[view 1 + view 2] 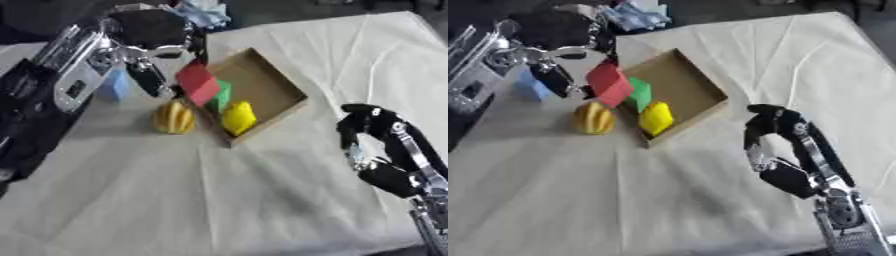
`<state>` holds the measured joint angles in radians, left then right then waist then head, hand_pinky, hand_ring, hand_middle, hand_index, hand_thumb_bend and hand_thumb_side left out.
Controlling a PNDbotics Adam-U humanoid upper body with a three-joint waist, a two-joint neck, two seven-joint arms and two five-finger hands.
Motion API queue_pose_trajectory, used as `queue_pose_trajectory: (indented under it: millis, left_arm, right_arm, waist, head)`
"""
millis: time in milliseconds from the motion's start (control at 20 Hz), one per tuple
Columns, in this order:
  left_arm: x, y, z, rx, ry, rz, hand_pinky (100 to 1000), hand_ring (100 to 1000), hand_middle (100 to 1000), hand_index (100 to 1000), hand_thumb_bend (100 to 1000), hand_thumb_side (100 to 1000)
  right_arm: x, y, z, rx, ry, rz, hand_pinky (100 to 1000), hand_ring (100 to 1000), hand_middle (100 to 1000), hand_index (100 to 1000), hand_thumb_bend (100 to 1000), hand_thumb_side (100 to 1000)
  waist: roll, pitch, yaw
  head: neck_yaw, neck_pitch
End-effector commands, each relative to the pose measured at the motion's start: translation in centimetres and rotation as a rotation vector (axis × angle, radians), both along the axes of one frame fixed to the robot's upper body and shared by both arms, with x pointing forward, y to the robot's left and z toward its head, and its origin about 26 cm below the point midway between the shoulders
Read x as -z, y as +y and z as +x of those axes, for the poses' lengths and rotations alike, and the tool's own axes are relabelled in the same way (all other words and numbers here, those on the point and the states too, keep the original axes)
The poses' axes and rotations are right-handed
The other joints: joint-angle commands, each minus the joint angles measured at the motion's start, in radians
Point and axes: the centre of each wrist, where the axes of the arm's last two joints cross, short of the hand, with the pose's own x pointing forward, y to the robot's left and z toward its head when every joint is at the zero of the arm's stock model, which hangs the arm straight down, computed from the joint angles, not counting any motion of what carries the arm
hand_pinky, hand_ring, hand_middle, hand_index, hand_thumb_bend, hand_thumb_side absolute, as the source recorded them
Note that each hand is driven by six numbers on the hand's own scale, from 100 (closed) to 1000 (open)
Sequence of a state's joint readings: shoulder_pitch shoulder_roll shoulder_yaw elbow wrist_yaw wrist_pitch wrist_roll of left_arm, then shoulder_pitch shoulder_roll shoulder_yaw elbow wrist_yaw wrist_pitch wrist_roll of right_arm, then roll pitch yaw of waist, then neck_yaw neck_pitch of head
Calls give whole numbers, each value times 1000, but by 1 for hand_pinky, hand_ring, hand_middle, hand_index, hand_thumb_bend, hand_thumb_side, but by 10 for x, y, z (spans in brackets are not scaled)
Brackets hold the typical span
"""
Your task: Pick up objects on the table and place them in the box.
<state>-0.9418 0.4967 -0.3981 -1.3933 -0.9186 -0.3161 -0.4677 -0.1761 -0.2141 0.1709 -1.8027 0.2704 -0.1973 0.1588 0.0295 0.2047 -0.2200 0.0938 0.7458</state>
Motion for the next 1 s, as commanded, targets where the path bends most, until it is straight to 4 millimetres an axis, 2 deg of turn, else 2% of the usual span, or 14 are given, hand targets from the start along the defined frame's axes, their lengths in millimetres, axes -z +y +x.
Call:
queue_pose_trajectory:
  millis: [50, 350, 600, 850, 1000]
  left_arm:
    - [-5, -14, 10, -16, -54, -39, 765, 700, 665, 725, 385, 141]
    - [13, -41, 22, 9, -65, -20, 778, 736, 727, 778, 423, 219]
    - [27, -56, 25, 45, -59, 2, 782, 744, 760, 820, 465, 314]
    - [34, -59, 24, 64, -57, 18, 785, 747, 767, 837, 472, 339]
    - [30, -55, 22, 68, -62, 14, 785, 743, 756, 825, 458, 339]
  right_arm:
    - [-5, 4, 0, -26, -15, -2, 646, 642, 590, 802, 100, 410]
    - [-6, 10, 0, -75, -13, -7, 646, 642, 587, 799, 100, 410]
    - [-7, 15, 0, -107, -11, -10, 645, 641, 585, 797, 100, 410]
    - [-7, 16, 0, -116, -9, -10, 645, 641, 585, 796, 100, 409]
    - [-7, 15, 0, -112, -9, -11, 645, 642, 585, 797, 100, 408]
  waist:
    - [1, -29, -7]
    - [0, -28, -27]
    - [0, -25, -46]
    - [-1, -24, -55]
    - [0, -26, -50]
  head:
    - [10, -9]
    - [25, -15]
    - [36, -18]
    - [35, -18]
    - [33, -19]
